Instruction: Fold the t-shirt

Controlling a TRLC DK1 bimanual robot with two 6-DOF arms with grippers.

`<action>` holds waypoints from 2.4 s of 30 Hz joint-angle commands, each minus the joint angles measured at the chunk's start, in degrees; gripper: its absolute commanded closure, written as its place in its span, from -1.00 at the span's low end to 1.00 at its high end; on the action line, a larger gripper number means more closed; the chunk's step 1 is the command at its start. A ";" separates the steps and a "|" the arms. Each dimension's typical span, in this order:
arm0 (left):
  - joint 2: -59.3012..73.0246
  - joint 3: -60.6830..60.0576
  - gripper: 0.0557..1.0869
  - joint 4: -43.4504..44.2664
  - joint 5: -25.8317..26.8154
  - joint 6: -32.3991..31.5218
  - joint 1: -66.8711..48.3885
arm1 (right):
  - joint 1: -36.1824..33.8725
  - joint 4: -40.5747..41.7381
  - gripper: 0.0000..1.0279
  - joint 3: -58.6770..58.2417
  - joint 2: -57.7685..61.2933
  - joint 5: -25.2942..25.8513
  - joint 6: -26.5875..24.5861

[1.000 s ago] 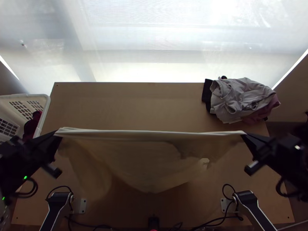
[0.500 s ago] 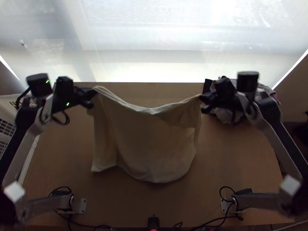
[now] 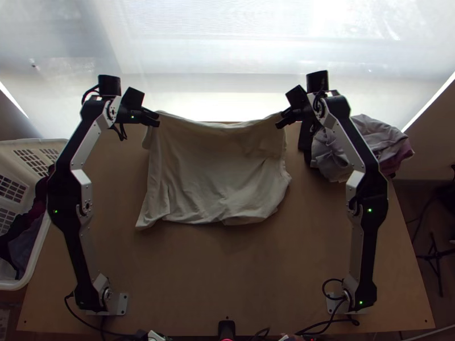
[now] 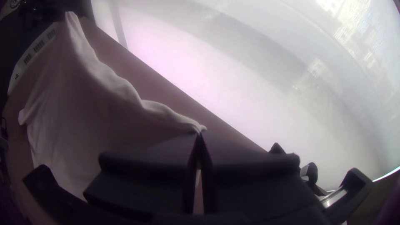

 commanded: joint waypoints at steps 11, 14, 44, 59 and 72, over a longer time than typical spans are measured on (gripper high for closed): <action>12.28 7.97 -0.92 1.89 -10.19 2.97 1.39 | -4.27 -0.79 0.35 2.47 7.53 3.71 6.00; 11.40 8.49 -0.92 2.51 -11.16 3.76 2.01 | -4.45 -0.79 -0.72 2.74 7.09 5.47 7.67; 6.04 8.67 -0.92 5.41 -23.29 26.88 3.06 | 3.46 -4.40 -0.92 -25.91 -19.28 6.34 5.30; -38.26 -39.05 -0.90 -27.29 -9.13 33.91 -8.19 | 15.33 -5.28 -0.89 -58.52 -43.18 5.82 4.94; -54.52 -64.45 -0.90 -12.43 -18.63 37.51 -18.03 | 25.08 -7.74 -0.87 -61.86 -42.22 3.09 7.76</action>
